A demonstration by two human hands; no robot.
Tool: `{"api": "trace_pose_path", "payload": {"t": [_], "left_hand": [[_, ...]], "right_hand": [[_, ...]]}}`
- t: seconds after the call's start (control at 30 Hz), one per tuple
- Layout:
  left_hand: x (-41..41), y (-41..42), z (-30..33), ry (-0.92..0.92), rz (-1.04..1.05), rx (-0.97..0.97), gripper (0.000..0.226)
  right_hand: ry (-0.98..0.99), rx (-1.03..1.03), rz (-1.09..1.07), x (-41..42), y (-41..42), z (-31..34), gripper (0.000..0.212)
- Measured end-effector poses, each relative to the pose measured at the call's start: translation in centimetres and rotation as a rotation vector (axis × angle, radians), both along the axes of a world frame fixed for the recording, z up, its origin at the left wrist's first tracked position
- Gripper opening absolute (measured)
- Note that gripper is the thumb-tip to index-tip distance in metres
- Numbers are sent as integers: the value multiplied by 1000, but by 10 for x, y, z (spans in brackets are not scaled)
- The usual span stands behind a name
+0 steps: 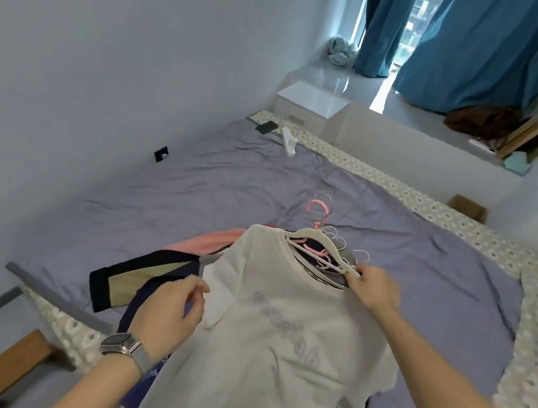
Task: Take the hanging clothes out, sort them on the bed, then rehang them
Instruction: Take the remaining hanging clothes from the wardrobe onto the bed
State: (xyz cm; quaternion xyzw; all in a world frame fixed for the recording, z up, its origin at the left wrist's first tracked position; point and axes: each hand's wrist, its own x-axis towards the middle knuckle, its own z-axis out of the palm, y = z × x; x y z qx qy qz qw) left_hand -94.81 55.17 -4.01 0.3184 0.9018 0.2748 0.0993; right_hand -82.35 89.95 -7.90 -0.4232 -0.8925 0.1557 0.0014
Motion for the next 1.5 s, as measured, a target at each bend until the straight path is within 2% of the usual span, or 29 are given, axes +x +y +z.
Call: {"api": "trace_pose_path", "payload": {"t": [0.07,0.2,0.3,0.4,0.6,0.73,0.8,0.9,1.03,1.2,1.33,1.5], "left_hand": [[-5,4,-10,-10,13,-23,14],[-10,10,-28,-49,42,-47,14],[-9,13,-40,-76,49,-40,13],[-10,14,-49,-77,63,-51,14],[-19,-23,-49,-37,177,-163,19],[-15,-98,-34,-51,292,-249,39],[-6,-144,-27,-54,349,-307,43],[23,-228,-24,-77,508,-363,50],[105,-357,-14,-140,786,-308,60],[276,-508,4,-214,1232,-314,76],[427,-574,28,-227,1524,-308,79],[593,-612,45,-320,1849,-250,92]], "right_hand": [[-46,-17,23,-10,19,-31,15],[-203,-107,-72,-22,41,-84,56],[-365,-81,-30,-25,23,-101,51],[-401,-165,173,-34,-27,-105,52],[-293,-262,524,-87,-134,-79,55],[-285,-210,699,-131,-204,-45,44],[-291,-148,827,-145,-249,-26,41],[-302,-111,1057,-150,-333,-2,50],[-273,-74,1353,-129,-463,27,65],[-217,-35,1723,-47,-645,61,74],[-244,-7,2064,65,-784,77,77],[-215,-18,2393,215,-902,86,78]]}}
